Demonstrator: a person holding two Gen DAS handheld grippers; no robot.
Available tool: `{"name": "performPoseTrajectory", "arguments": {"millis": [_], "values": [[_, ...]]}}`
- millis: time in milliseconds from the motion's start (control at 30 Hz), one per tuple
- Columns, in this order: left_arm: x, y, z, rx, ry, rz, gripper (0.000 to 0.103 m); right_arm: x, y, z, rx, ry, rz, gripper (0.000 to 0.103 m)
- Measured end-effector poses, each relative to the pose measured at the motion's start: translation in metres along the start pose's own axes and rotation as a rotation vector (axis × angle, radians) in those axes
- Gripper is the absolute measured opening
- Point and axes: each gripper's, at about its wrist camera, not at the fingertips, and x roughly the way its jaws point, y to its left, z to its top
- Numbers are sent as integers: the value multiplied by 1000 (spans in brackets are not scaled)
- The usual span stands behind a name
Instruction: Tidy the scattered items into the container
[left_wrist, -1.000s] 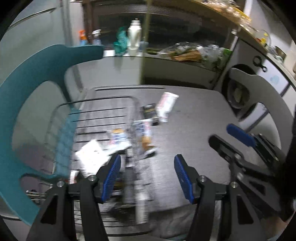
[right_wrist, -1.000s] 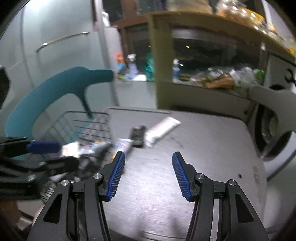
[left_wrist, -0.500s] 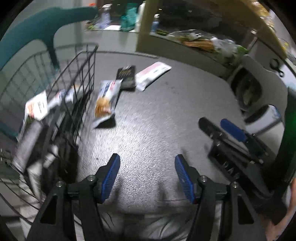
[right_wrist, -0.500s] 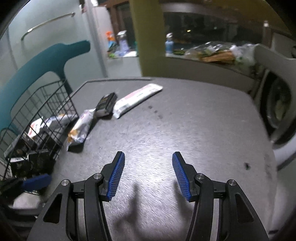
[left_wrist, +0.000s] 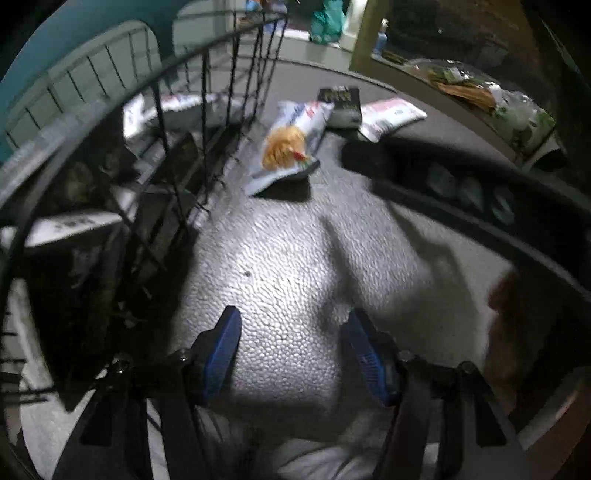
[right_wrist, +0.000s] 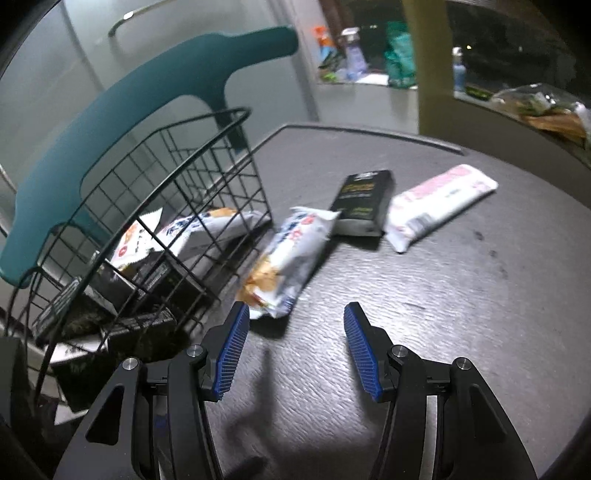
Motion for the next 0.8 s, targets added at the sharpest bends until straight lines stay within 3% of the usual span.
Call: {"name": "performPoseTrajectory", "arguments": {"millis": [133, 200, 267, 300, 533, 700, 800], "values": [[0, -1, -3, 0, -12, 18, 66, 14, 6, 6, -19, 41, -1, 53], [-1, -1, -4, 7, -18, 18, 66, 16, 11, 6, -44, 54, -23, 41], [-2, 0, -5, 5, -18, 11, 65, 20, 13, 6, -58, 69, -15, 19], [-2, 1, -5, 3, -17, 8, 65, 20, 13, 6, -57, 75, -11, 13], [-5, 3, -9, 5, -8, -8, 66, 7, 8, 0, -21, 61, -43, 9], [-8, 2, -13, -7, 0, -7, 66, -34, -16, -25, 54, 16, -128, 1], [-9, 0, -16, 8, 7, -19, 66, -59, -34, -45, 104, 3, -191, 1]]}}
